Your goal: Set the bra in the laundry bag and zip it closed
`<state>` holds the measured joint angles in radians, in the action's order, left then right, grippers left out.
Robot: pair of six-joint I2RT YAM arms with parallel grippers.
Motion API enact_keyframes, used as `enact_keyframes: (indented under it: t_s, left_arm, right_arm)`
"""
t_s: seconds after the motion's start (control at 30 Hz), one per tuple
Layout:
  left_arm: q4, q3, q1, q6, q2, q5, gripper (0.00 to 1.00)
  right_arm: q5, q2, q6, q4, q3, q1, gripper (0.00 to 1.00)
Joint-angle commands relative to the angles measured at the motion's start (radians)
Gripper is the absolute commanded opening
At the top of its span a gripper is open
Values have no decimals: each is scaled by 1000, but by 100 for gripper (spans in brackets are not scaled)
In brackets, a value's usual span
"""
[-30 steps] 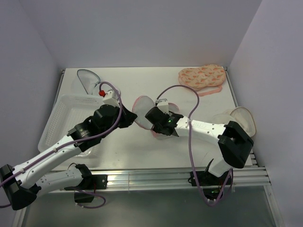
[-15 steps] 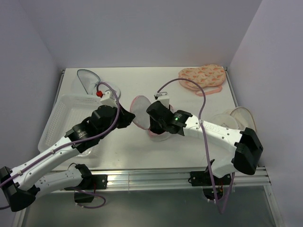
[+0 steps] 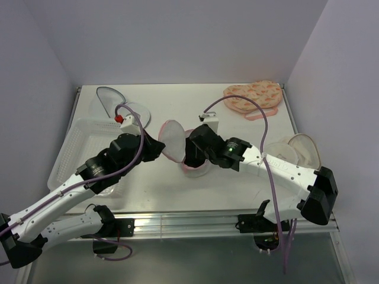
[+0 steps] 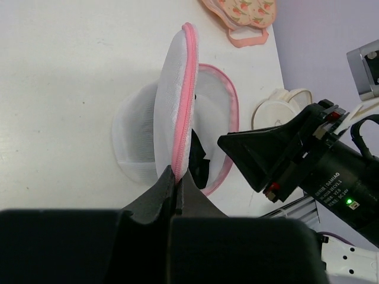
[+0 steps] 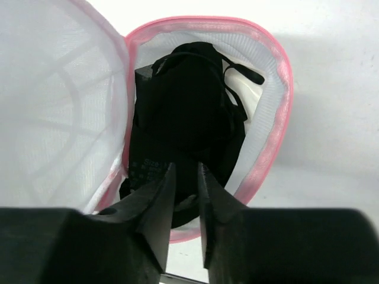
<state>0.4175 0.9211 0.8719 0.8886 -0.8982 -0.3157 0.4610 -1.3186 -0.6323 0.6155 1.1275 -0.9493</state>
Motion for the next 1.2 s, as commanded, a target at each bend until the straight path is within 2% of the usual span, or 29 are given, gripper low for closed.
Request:
enact_keyframes:
  t_s: [0.0,0.03,0.13,0.4,0.73,0.9,1.17]
  left_arm:
    - [-6,33,4,13,25,-26,0]
    - [-6,32,4,15,27,-26,0]
    - [-2,30,4,15,31,-25,0]
    - [0,27,4,18,44,-20,0]
    - [53,48,4,62,108,-65,0]
    - [81,65,6,59,96,-62,0]
    - [67,68,16,67,50,-60,3]
  right_arm:
    - [27,-28,-6,-25,34,-3,25]
    - [21,-43,-7,-40,37,-3,20]
    - [-11,-109,-7,-84,40,0,15]
    - [-169,-270,-38,-270,-27,50,10]
    - [-180,-389,-50,-326,-71,75,7]
    - [-197,-406,-55,-339,-78,73,5]
    - [-183,-274,-30,-260,-40,70,10]
